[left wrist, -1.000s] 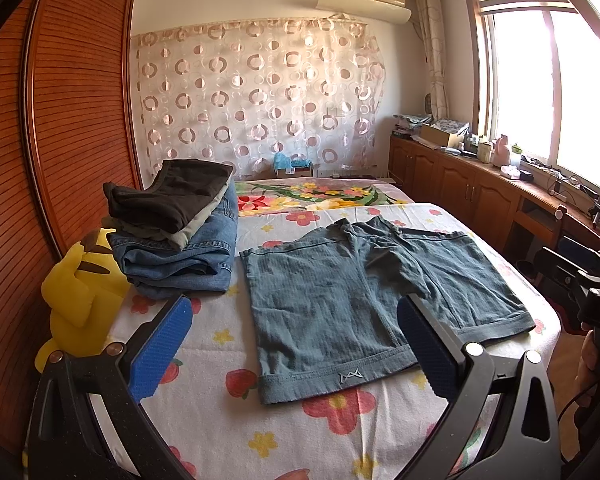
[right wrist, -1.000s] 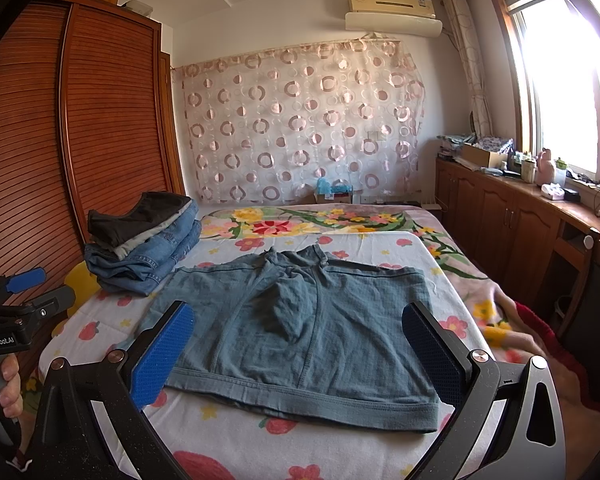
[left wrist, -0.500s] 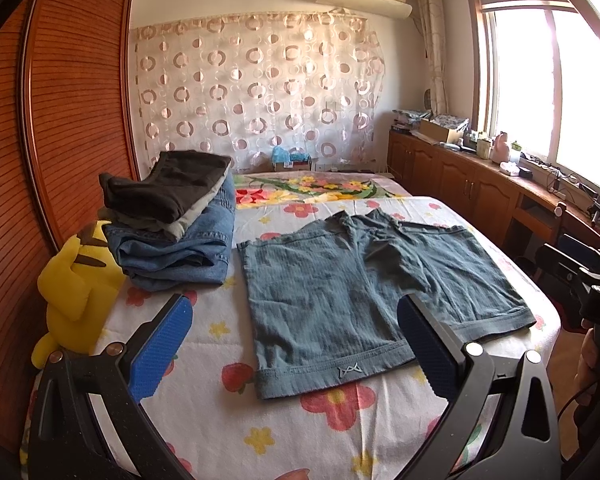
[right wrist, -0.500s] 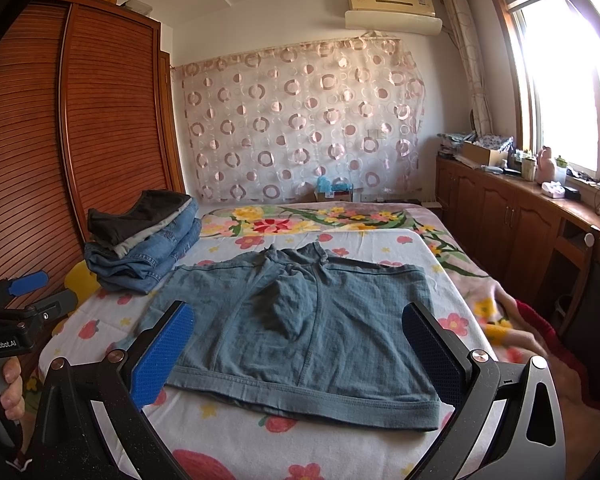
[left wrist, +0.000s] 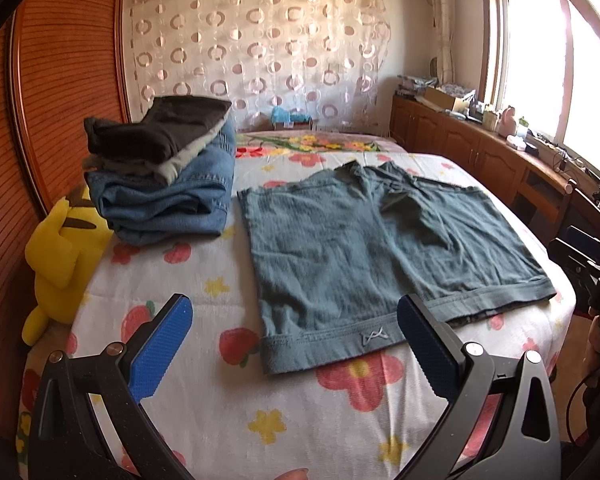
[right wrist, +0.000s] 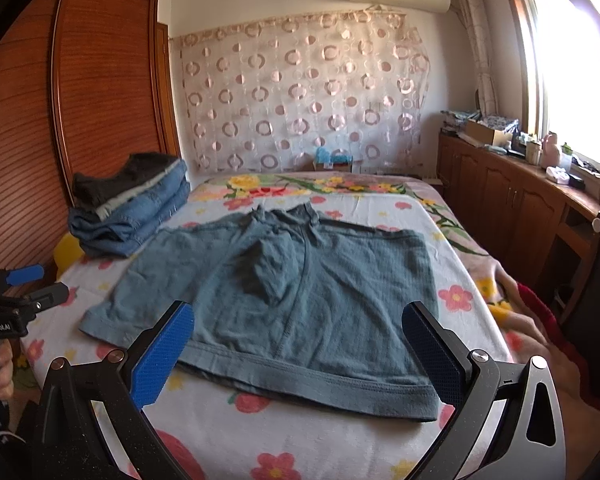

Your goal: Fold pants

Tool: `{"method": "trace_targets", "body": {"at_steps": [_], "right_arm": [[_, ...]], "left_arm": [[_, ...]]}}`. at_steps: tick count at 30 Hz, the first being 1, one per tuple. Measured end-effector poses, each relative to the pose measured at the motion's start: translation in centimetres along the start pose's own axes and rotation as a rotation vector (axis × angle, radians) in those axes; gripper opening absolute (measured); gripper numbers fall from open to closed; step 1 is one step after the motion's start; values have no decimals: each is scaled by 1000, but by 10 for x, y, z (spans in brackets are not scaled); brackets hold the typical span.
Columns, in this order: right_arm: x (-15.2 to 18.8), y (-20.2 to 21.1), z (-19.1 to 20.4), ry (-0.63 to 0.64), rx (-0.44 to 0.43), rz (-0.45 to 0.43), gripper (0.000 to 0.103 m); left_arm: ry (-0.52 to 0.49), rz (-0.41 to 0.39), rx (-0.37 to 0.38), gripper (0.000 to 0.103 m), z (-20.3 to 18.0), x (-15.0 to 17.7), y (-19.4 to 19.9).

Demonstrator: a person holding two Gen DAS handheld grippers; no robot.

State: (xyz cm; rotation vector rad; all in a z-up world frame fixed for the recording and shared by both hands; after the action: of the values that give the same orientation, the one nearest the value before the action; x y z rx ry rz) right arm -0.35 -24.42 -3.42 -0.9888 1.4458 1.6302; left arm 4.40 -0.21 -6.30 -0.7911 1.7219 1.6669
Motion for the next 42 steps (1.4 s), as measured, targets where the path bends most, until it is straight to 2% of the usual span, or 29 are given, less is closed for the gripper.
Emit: {"method": "trace_targets", "body": {"at_steps": [7,12,18,23,26,31,33,38,42], "right_arm": [[11,-17,-10,14,-4,89,103],[18,-22,-18,27,-3,156,98],[20,-13,-30,37,8,217,91],[28,-1,-37,30,10,221,89],[33,8,-37,32,7,210,86],[37,20,-39,24,-4,187,80],[37,19,-42,23,-5,188,76],[38,19,-50,23,-4,191,65],[30,7,-52,30,-3,195,59]], "left_arm": [[11,63,27,102,16,11,-25],[25,95,48,102,25,20,-36],[41,144,94,83,30,32,-46],[57,179,143,57,30,39,-53],[49,186,142,51,29,42,-55],[29,198,124,47,26,41,-57],[14,201,118,39,25,40,-59],[-2,200,134,11,22,31,-56],[-19,171,159,8,14,15,-46]]}}
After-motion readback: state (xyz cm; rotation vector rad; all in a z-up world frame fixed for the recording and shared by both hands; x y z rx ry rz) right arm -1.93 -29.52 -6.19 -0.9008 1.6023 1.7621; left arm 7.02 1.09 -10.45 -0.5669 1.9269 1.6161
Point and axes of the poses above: each gripper's, at about its wrist camera, not at the fingertips, and y roughly against the way its jaws point, z to its left, x to its underside, the point moved 4 cm from there along -y, roughly the way its jaws point, and after that the axes turned 2 degrees about z, right-handed, at the moved point
